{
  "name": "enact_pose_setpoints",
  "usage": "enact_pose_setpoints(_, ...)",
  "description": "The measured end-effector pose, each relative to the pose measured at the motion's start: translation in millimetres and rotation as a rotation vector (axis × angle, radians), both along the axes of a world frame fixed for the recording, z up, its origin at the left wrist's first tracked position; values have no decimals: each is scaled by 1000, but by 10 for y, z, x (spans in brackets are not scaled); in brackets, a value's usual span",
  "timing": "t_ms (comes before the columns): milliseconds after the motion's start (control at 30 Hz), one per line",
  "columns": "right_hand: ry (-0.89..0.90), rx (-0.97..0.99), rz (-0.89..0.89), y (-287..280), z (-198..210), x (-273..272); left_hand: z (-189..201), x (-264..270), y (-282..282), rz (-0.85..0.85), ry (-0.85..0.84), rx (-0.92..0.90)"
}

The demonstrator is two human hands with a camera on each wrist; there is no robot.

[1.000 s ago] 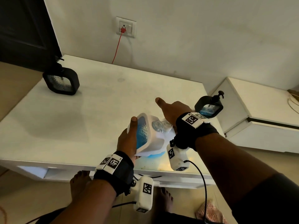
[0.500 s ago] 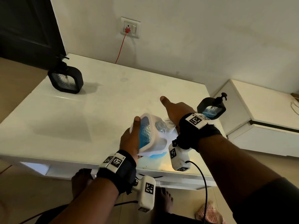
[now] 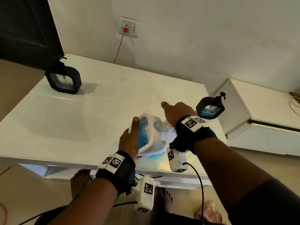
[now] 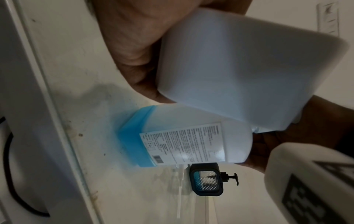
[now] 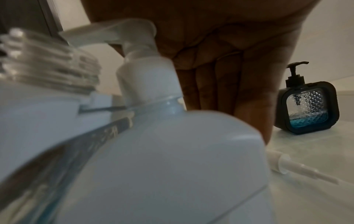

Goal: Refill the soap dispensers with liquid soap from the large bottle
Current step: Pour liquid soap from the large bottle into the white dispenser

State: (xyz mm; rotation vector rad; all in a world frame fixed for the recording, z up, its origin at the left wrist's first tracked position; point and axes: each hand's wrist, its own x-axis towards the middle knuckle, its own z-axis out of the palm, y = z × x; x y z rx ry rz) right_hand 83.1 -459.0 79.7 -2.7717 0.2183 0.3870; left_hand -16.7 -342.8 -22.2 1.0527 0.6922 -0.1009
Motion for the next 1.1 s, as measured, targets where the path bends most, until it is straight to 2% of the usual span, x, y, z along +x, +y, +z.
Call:
enact_pose_setpoints(267, 123, 103, -11, 15, 68, 68, 67, 0, 25, -11, 23, -9)
enact_pose_setpoints(833, -50, 32, -33, -34, -119, 37, 27, 7, 22, -9, 1, -29)
enact_pose_setpoints(1100, 43, 67, -8, 3, -8, 47, 9, 15, 33, -1, -7, -24)
